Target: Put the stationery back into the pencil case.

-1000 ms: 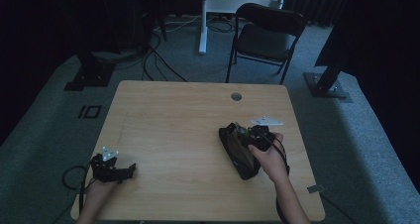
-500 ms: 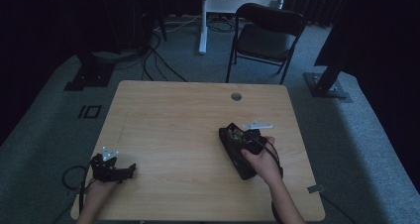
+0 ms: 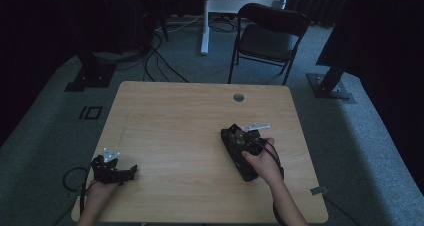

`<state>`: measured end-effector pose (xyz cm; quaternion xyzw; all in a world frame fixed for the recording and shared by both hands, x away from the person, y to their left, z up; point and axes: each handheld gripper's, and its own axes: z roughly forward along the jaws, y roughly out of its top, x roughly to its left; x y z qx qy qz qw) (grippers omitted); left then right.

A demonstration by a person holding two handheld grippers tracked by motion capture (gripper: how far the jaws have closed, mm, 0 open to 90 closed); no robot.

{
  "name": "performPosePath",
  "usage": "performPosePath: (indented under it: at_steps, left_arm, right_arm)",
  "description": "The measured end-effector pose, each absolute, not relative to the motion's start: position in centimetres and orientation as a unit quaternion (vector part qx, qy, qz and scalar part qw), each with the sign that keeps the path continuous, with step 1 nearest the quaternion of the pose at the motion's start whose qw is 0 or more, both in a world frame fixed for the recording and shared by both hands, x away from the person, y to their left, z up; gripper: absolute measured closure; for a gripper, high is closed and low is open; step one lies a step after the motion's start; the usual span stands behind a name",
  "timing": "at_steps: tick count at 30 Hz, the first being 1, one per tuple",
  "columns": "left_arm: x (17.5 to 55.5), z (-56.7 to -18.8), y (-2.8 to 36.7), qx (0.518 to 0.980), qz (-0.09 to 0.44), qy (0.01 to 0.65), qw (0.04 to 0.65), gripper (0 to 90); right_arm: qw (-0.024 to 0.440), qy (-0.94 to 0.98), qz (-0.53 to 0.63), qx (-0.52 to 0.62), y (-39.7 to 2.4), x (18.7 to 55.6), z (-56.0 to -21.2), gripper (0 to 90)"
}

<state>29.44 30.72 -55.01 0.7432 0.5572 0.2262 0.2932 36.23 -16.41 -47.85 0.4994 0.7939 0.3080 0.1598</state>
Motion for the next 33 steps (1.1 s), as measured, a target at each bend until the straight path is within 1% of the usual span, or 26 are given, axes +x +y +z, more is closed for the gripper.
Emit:
performPosePath:
  at_steps: [17,33]
  left_arm:
    - [29.4,-55.0,30.7,0.743,0.226,0.557,0.293,0.2]
    - [29.4,-55.0,30.7,0.746,0.225,0.554,0.293,0.2]
  right_arm:
    - [0.148,0.814,0.246,0.505,-15.4,37.8,-49.0,49.4]
    - [0.132,0.822,0.217,0.509,-14.9,38.7,-49.9,49.3]
